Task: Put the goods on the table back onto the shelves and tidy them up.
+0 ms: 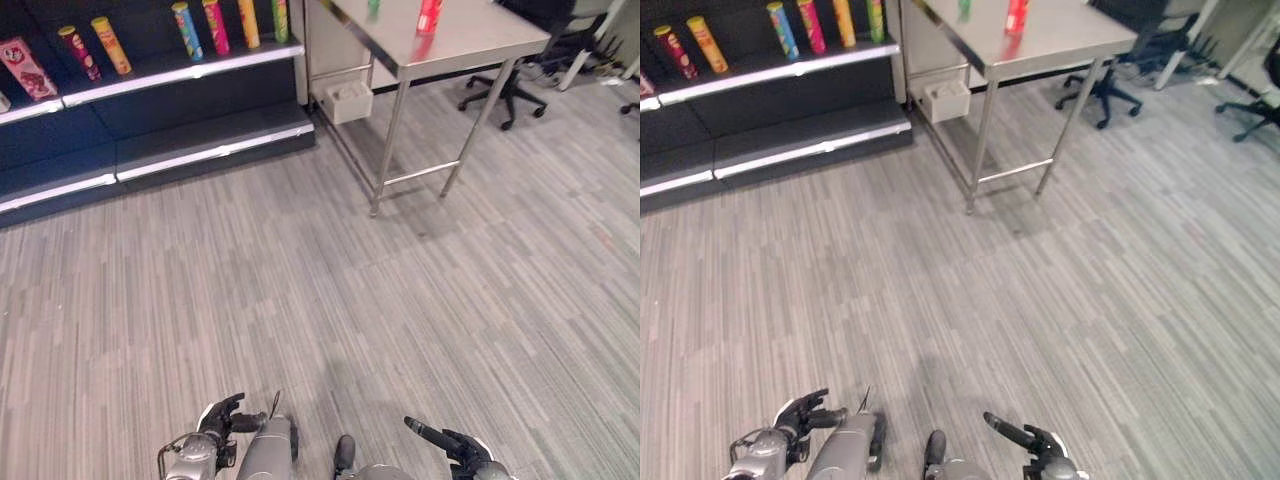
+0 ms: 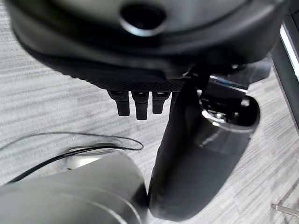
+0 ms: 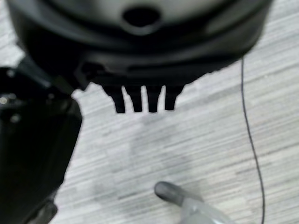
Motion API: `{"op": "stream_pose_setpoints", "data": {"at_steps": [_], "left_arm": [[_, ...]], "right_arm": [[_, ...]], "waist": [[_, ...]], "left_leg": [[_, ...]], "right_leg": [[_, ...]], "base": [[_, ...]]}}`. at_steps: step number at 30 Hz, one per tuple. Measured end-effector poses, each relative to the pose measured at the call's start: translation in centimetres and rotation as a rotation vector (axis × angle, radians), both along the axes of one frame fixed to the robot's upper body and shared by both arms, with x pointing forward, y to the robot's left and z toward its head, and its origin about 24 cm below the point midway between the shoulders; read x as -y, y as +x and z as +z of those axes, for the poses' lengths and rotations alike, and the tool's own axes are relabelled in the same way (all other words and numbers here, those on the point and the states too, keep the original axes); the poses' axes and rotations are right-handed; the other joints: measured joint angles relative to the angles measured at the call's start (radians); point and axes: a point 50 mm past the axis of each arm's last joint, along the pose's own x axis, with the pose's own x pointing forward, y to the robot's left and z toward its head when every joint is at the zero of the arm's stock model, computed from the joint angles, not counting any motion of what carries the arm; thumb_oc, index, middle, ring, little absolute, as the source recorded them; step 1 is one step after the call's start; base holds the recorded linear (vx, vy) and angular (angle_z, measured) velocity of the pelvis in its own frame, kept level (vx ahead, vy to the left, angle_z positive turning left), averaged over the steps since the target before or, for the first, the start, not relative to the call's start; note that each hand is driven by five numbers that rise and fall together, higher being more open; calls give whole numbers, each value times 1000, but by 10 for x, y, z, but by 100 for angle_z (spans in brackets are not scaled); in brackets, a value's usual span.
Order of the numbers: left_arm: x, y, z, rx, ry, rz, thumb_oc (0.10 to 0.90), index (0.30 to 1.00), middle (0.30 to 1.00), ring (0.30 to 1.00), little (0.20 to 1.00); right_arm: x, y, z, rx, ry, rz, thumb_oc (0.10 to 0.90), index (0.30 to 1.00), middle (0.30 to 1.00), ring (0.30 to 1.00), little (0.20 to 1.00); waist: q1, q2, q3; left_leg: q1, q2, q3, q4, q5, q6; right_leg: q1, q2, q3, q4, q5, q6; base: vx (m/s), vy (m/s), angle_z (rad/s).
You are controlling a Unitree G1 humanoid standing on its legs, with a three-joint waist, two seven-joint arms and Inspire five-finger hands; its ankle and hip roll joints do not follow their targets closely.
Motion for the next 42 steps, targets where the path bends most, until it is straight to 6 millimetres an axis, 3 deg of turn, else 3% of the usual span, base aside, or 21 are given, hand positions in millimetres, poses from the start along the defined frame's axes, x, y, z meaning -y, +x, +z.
{"op": "stream_pose_setpoints", "data": {"at_steps": [3,6,9,10,13,15,16,18,19,21,22,24,25,27,30,32,33,35,37,39,42], "left_arm": [[0,-4,-3,-21,-2,7,800,900,900,900,900],[-8,-24,-9,-86,26,11,800,900,900,900,900],[-20,-89,-25,-272,33,101,800,900,900,900,900],[-26,-86,-23,-266,46,104,800,900,900,900,900],[-35,-71,-18,-236,77,80,800,900,900,900,900],[-25,-47,-14,-177,65,35,800,900,900,900,900],[-17,-40,-13,-156,51,13,800,900,900,900,900],[-15,-25,-8,-106,51,-5,800,900,900,900,900],[-25,-25,-5,-101,78,25,800,900,900,900,900],[-33,-32,-6,-129,104,50,800,900,900,900,900],[-34,-33,-7,-137,108,50,800,900,900,900,900],[-7,-39,-16,-163,49,-4,800,900,900,900,900],[-1,-44,-19,-174,35,-7,800,900,900,900,900],[10,-43,-19,-144,-1,-30,800,900,900,900,900],[13,-16,-6,-16,-22,-42,800,900,900,900,900],[-6,0,4,21,32,-30,800,900,900,900,900],[-7,-3,2,-1,46,-51,800,900,900,900,900],[-5,-11,-4,-49,53,-70,800,900,900,900,900],[-1,-23,-9,-79,30,-52,800,900,900,900,900],[-1,-33,-13,-121,32,-50,800,900,900,900,900],[4,-39,-18,-154,31,-62,800,900,900,900,900]], "right_arm": [[0,3,1,1,-9,20,800,900,900,900,900],[1,-1,0,0,-10,19,800,900,900,900,900],[-5,-30,-12,-108,-10,45,800,900,900,900,900],[-13,-33,-15,-122,9,59,800,900,900,900,900],[-27,-38,-19,-121,54,82,800,900,900,900,900],[-18,-26,-13,-71,40,55,800,900,900,900,900],[-12,-18,-9,-44,24,59,800,900,900,900,900],[1,-18,-4,-47,-14,84,800,900,900,900,900],[2,-21,-6,-58,-11,58,800,900,900,900,900],[-6,-28,-11,-80,19,33,800,900,900,900,900],[-13,-31,-14,-81,45,13,800,900,900,900,900],[-9,-50,-20,-166,36,-6,800,900,900,900,900],[-8,-52,-20,-176,29,-4,800,900,900,900,900],[13,-30,-7,-94,-32,14,800,900,900,900,900],[15,-22,-3,-51,-31,-23,800,900,900,900,900],[-2,-10,-5,-51,-4,35,800,900,900,900,900],[0,-15,-7,-69,-11,35,800,900,900,900,900],[5,-18,-6,-78,-26,29,800,900,900,900,900],[8,-28,-8,-100,-37,34,800,900,900,900,900],[8,-37,-11,-125,-37,29,800,900,900,900,900],[6,-73,-20,-230,-30,16,800,900,900,900,900]], "waist": [[24,67,3],[61,57,-25],[47,-33,-127],[59,-51,-132],[51,-69,-204],[28,-14,-170],[14,43,-145],[-14,103,-129],[-36,81,-117],[-72,35,-100],[-88,4,-105],[-76,-3,-117],[-65,-16,-124],[-54,-4,-151],[-20,1,-92],[-32,-38,-70],[-42,-34,-69],[-38,-7,-79],[-61,-2,-82],[-73,-4,-90],[-90,70,-118]], "left_leg": [[6,79,43,-238,69,-72],[7,88,74,-195,77,-68],[202,-50,28,-226,200,173],[261,-53,54,-225,140,188],[372,-84,71,-215,15,226],[417,-87,50,-202,-30,272],[463,-68,46,-192,-49,243],[534,-66,5,-197,-85,184],[597,-77,-1,-216,-133,147],[668,-54,-23,-177,-210,55],[688,-44,-37,-145,-223,35],[755,4,-43,-29,-190,-26],[748,9,-60,59,-165,-52],[532,49,-56,223,-238,4],[30,62,-105,996,117,-25],[-30,124,64,574,25,73],[23,132,95,197,40,51],[94,137,61,-183,87,-8],[136,73,23,-90,93,-7],[235,27,84,-119,79,72],[363,60,48,-223,106,178]], "right_leg": [[57,85,30,-5,-26,-11],[99,77,80,3,-27,-28],[236,-45,180,15,-135,106],[226,-63,197,110,-120,154],[-131,-142,175,916,-65,291],[-368,-211,131,1220,17,295],[-431,-242,61,1192,2,252],[-515,-325,-100,716,-38,212],[-520,-297,-162,295,-13,241],[-516,-167,-60,52,-25,280],[-480,-124,-11,71,-23,276],[-354,-66,-8,91,180,38],[-309,-62,-5,83,257,-5],[-178,1,-6,1,201,-34],[-147,27,-53,83,99,-77],[-42,28,-9,20,61,-46],[-18,40,8,2,54,2],[-1,55,22,4,52,26],[61,42,11,4,13,55],[110,31,21,7,-14,96],[43,12,2,157,-129,153]], "base": [[311,58,-29],[446,115,-90],[646,252,-90],[491,278,-43],[298,299,-27],[301,174,27],[317,-9,33],[519,-123,52],[714,-258,38],[596,-237,74],[473,-264,139],[459,-322,90],[292,-265,32],[227,-385,3],[144,-219,-4],[294,113,-48],[204,188,-38],[90,117,-65],[125,170,-77],[87,136,-40],[59,154,13]]}}
